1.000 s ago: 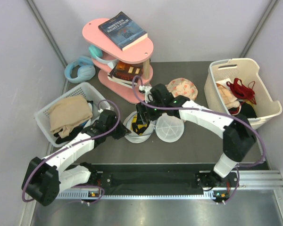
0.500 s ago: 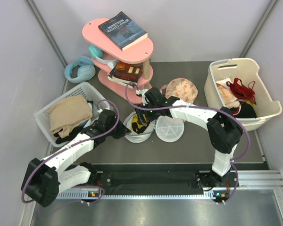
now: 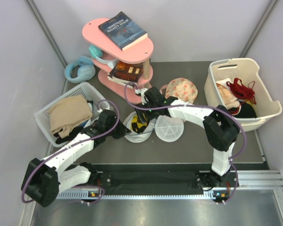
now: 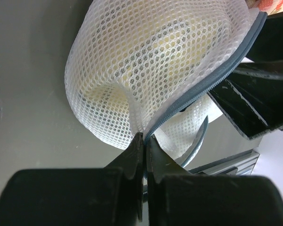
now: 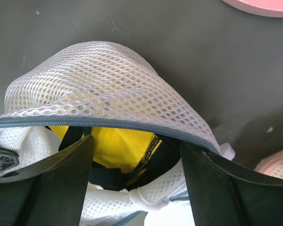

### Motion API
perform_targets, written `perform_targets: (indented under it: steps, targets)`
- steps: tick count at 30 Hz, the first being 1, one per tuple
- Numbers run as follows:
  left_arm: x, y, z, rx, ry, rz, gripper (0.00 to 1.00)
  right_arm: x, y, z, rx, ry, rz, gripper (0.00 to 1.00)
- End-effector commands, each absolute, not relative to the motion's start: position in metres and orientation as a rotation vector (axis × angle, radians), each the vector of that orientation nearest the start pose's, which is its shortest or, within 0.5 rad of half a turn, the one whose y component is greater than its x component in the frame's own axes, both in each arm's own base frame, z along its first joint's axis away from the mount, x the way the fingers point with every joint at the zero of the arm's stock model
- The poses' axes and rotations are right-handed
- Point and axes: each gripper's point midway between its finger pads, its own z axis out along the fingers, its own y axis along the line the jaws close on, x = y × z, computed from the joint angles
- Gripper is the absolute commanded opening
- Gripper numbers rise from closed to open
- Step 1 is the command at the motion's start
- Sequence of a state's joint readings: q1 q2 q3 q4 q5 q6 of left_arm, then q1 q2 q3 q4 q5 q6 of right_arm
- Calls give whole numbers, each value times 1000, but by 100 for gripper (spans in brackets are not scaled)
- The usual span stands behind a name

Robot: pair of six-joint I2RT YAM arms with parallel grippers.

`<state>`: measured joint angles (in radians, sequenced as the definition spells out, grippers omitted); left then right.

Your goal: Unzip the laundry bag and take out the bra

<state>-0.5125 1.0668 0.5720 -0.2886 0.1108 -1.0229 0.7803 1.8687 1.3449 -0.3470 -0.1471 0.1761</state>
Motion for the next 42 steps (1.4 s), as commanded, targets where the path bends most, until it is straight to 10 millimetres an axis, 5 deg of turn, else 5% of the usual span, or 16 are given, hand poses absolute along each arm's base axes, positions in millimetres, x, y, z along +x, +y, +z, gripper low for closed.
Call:
perform_targets:
  steps: [1,6,9,11,21,34,42]
  targets:
    - [238,-197,107,-568,2409,-860,0,325,372,104,-824,2276,670,63]
    - [240,-198,107,-566,2407,-864,0,324,374,105,-834,2265,681,39]
    - [240,-199,108,-566,2404,-868,0,322,374,104,-837,2271,695,8]
    - [241,-198,109,-568,2399,-867,0,320,374,111,-837,2258,709,0]
    - [241,-195,111,-591,2386,-856,0,286,372,162,-870,2129,842,0]
    - [244,-190,115,-626,2363,-837,0,226,361,172,-1015,2124,911,0]
    - [240,-184,103,-643,2384,-798,0,220,359,237,-970,1964,979,0]
